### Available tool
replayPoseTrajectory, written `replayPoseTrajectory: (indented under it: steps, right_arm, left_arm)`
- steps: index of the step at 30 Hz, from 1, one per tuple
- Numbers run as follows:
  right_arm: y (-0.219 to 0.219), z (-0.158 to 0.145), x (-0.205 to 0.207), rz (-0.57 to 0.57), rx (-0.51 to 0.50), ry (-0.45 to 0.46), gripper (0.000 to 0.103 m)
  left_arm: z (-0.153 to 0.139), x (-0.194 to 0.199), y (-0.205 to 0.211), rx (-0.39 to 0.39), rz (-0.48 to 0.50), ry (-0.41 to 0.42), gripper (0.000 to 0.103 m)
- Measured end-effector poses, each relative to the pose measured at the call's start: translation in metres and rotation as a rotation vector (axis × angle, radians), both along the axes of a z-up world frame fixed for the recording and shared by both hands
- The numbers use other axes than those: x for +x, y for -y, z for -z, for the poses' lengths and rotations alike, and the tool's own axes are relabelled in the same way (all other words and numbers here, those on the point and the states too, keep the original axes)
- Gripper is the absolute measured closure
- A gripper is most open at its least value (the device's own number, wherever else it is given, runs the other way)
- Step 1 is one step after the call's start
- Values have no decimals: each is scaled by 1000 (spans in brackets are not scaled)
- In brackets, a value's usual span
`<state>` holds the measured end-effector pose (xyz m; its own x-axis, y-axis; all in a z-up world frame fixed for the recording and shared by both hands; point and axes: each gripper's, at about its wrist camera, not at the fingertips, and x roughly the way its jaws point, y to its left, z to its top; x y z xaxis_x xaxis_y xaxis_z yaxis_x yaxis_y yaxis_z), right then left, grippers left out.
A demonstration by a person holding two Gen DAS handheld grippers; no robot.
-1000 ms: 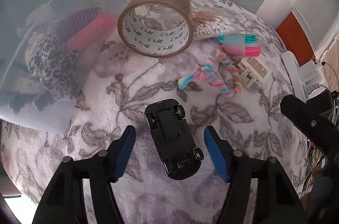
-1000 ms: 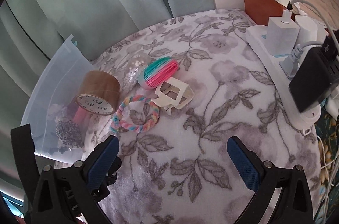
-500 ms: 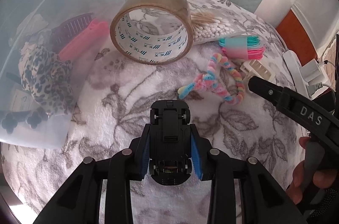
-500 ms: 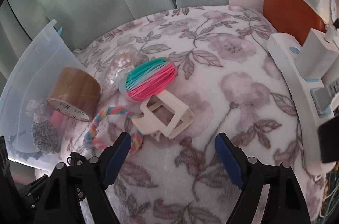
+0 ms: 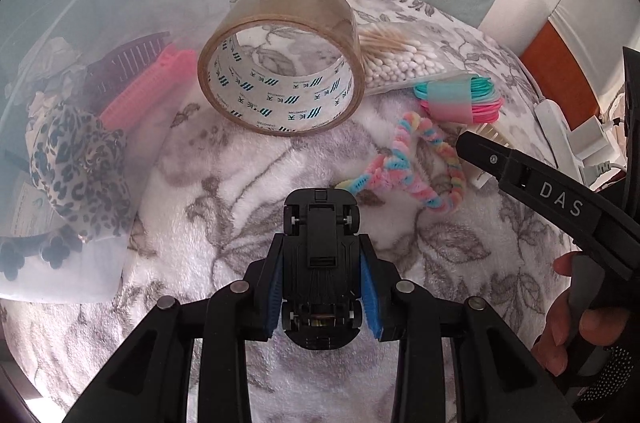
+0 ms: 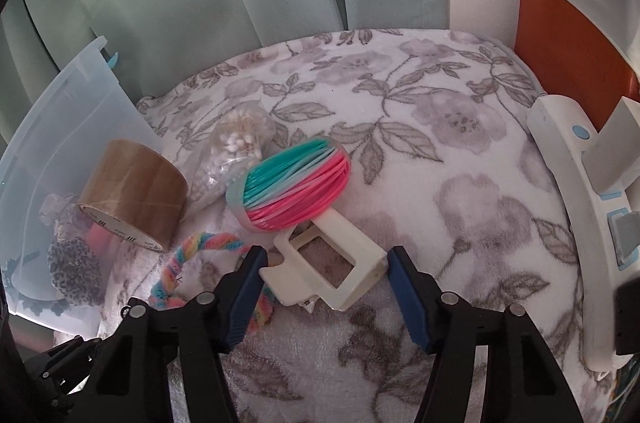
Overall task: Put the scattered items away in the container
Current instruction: 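Grasp the white plastic frame with right tool while left tool holds the car, then carry the car with left tool while right tool carries the frame toward the container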
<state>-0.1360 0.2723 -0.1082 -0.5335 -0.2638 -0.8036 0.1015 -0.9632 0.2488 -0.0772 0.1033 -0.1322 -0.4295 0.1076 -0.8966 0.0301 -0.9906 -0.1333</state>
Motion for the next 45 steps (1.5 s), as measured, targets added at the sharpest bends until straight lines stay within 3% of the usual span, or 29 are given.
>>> replayPoseTrajectory:
  steps: [21, 31, 45]
  right_arm:
    - [-16, -21, 66, 76, -71, 37, 38]
    - [-18, -69, 103, 104, -96, -50, 38]
    - [10, -156, 146, 71, -107, -242, 38]
  left_arm:
    - [-16, 26, -2, 54, 53, 35, 68]
    - [-69, 51, 1, 66, 90, -88, 68]
    - [-151, 88, 24, 112, 110, -290, 68]
